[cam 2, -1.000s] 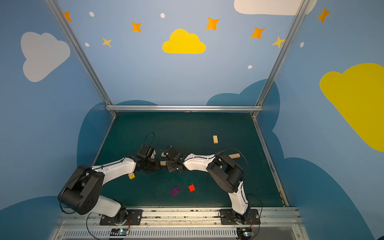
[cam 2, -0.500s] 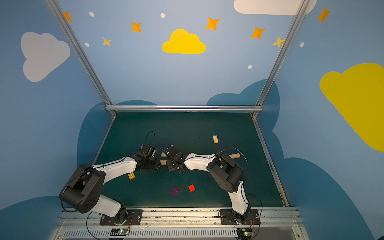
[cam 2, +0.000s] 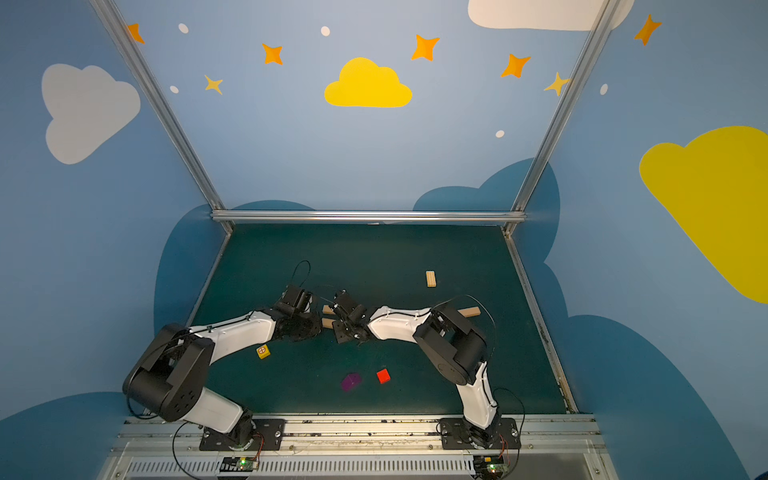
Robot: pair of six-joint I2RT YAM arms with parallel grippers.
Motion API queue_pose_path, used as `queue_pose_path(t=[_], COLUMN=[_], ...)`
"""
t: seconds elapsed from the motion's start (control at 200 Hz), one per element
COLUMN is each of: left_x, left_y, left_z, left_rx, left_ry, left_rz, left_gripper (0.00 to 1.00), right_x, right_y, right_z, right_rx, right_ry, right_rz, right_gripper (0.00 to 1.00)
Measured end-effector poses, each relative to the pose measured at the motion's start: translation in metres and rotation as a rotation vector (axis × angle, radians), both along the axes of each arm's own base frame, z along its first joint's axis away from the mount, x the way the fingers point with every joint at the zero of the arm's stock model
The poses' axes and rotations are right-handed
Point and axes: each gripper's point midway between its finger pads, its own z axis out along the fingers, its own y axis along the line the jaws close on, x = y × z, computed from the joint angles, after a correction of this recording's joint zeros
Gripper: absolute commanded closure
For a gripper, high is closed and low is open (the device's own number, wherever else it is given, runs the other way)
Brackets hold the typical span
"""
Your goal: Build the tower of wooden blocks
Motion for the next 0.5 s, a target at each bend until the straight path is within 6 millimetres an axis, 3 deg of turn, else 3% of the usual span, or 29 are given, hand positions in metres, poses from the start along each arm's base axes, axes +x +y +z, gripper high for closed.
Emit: queue_pose_path(t=[0.496], left_x=[0.0029], left_y=[0.0004], left_z=[0.0001], left_rx=[0.007], left_ry=[-0.007], left_rz=[0.004], left_gripper=[0.86], right_x=[0.0053], right_y=[0.0012], right_z=[-0.0005], right_rx=[0.014], right_ry=[-0.006], right_rz=[-0.011], right_gripper=[0.78])
